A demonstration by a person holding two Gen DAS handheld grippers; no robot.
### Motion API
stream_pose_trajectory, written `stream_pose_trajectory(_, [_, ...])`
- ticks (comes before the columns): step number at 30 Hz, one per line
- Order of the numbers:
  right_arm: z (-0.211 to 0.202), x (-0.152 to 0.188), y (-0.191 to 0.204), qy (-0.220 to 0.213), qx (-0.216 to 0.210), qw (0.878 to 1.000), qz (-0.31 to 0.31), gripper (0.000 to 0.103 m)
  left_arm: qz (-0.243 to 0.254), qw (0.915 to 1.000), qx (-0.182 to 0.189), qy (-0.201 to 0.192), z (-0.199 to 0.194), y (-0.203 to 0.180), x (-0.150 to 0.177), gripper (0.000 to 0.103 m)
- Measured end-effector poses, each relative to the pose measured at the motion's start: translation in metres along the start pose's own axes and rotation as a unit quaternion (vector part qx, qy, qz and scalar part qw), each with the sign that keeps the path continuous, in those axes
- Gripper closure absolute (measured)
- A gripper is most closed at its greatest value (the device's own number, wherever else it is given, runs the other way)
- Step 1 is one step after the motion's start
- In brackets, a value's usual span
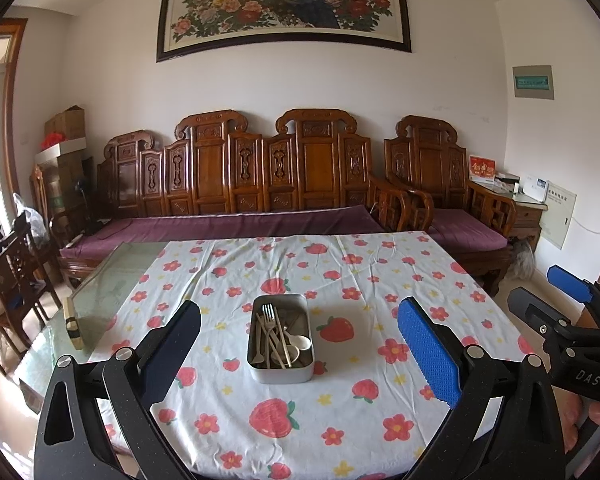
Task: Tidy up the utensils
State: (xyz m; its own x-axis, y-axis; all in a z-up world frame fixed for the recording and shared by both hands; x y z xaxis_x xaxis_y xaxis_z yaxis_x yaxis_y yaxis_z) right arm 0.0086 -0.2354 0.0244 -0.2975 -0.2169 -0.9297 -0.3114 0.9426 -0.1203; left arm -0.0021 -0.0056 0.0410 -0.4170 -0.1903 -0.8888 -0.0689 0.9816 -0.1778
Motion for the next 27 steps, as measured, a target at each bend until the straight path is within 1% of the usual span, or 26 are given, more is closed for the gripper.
stream_pose_trajectory(27, [-0.0021, 0.0042, -0.0011, 0.001, 0.004, 1.0, 0.002, 0.003, 0.0, 1.0, 0.003, -0.002, -0.002, -0.0033, -0.001, 0.008])
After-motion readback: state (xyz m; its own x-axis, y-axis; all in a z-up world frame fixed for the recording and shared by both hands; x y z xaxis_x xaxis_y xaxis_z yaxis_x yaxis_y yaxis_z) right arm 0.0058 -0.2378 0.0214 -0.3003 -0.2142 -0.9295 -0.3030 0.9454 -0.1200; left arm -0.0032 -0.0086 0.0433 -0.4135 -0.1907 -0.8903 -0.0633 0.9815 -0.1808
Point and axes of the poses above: each gripper's, at about its wrist camera, not at the fingertips, and z roughly the way its jaws point, y to its left, x to its underside, the point moved 1 cm from there along z, roughly the way its jaws point, and after that the axes turned 13 degrees about -z, right-handed, at the moved point
